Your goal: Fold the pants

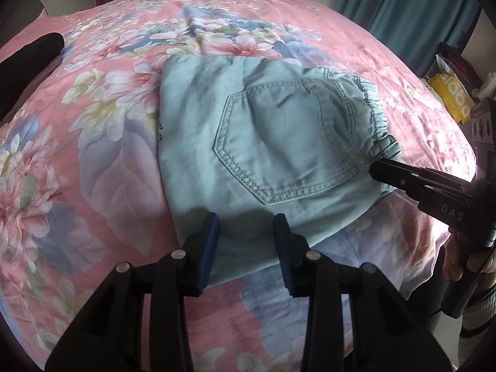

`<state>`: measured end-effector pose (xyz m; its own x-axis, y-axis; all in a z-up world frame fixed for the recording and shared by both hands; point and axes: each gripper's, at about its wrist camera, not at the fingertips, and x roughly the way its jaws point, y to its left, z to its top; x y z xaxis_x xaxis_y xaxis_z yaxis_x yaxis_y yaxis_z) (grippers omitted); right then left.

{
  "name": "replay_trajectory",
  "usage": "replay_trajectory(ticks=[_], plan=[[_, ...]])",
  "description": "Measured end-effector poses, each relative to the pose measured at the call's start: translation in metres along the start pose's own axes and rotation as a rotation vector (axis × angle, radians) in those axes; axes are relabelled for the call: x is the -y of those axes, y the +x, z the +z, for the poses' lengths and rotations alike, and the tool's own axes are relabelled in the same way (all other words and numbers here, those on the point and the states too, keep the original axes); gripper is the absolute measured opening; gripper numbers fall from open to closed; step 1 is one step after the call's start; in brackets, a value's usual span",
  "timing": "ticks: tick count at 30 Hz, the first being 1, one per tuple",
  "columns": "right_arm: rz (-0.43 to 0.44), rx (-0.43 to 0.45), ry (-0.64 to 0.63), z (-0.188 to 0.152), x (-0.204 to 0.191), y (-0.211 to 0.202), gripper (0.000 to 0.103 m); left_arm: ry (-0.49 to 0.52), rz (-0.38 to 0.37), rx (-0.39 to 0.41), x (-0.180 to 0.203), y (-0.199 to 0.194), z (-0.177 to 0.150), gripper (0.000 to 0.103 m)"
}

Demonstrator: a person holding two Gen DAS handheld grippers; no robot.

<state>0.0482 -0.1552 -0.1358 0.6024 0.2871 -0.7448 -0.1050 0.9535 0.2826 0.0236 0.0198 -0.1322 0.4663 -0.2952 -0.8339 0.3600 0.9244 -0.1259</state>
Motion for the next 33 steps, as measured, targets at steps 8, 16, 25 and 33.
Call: replay_trajectory(ticks=[8, 16, 25, 33], plan=[[-0.006, 0.004, 0.001, -0.002, -0.002, 0.000, 0.018, -0.002, 0.002, 0.004, 0.001, 0.000, 0.000, 0.036], [-0.006, 0.004, -0.001, -0.001, -0.001, 0.000, 0.018, -0.005, 0.001, 0.004, 0.001, -0.001, 0.000, 0.036], [0.076, 0.035, 0.053, 0.008, 0.012, -0.014, 0.030, -0.076, -0.029, 0.029, -0.010, -0.014, 0.003, 0.051], [0.106, 0.091, 0.101, 0.013, 0.017, -0.026, 0.040, -0.175, -0.096, 0.050, -0.025, -0.024, 0.005, 0.064]])
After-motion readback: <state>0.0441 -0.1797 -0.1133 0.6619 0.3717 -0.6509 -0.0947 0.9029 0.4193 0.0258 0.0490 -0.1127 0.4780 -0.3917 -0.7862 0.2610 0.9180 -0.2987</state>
